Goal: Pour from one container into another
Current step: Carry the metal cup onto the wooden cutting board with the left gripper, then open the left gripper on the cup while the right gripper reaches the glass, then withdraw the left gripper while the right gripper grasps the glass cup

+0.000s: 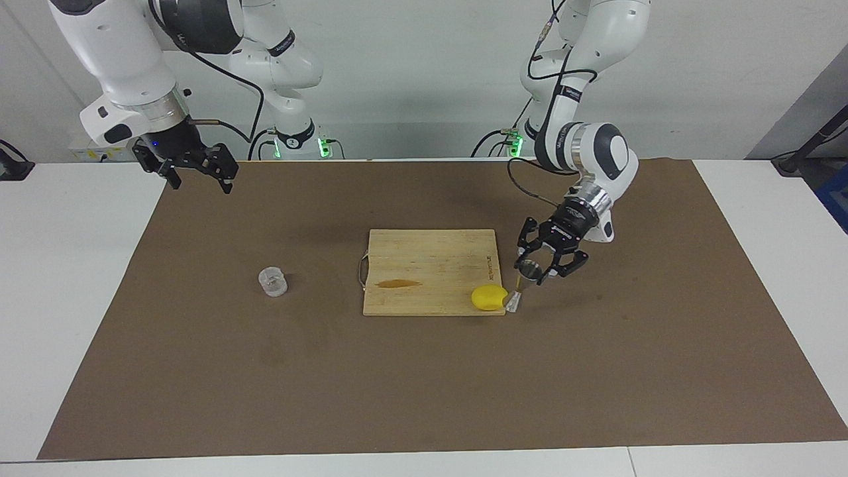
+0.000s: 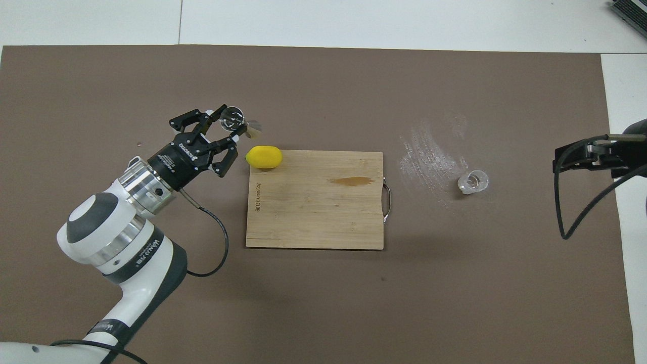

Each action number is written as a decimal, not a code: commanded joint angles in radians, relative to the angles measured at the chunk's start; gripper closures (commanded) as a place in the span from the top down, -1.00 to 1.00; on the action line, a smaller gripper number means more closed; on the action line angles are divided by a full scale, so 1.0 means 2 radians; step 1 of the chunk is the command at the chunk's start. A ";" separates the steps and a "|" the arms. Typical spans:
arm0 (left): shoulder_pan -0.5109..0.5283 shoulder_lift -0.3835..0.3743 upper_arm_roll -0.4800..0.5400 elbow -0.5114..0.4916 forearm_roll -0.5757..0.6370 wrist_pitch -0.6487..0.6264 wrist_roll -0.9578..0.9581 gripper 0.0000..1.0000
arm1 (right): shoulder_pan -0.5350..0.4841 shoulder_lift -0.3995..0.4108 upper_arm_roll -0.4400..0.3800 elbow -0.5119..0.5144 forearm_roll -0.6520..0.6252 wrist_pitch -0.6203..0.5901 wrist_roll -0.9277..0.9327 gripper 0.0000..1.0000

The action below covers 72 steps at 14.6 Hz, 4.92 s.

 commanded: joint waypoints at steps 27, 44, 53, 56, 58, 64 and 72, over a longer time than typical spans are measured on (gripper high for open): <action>-0.281 0.105 0.104 0.075 -0.006 0.073 -0.013 -1.00 | 0.006 -0.003 0.003 -0.009 0.005 0.020 0.179 0.92; -0.301 0.081 0.114 0.059 -0.003 0.074 0.030 1.00 | -0.117 0.122 0.000 -0.069 0.285 0.092 0.522 1.00; -0.227 0.013 0.115 0.040 0.174 0.062 0.025 1.00 | -0.151 0.208 0.000 -0.136 0.372 0.162 0.370 1.00; -0.162 0.014 0.116 0.045 0.308 0.032 0.025 1.00 | -0.149 0.223 0.001 -0.136 0.385 0.175 0.355 1.00; -0.119 0.016 0.116 0.069 0.409 -0.006 0.022 1.00 | -0.143 0.221 0.001 -0.152 0.389 0.182 0.348 1.00; -0.029 0.021 0.116 0.143 0.689 -0.063 0.027 1.00 | -0.114 0.216 0.002 -0.177 0.425 0.199 0.345 1.00; 0.017 -0.006 0.116 0.226 0.986 -0.191 0.076 1.00 | -0.114 0.214 0.003 -0.176 0.425 0.187 0.346 0.63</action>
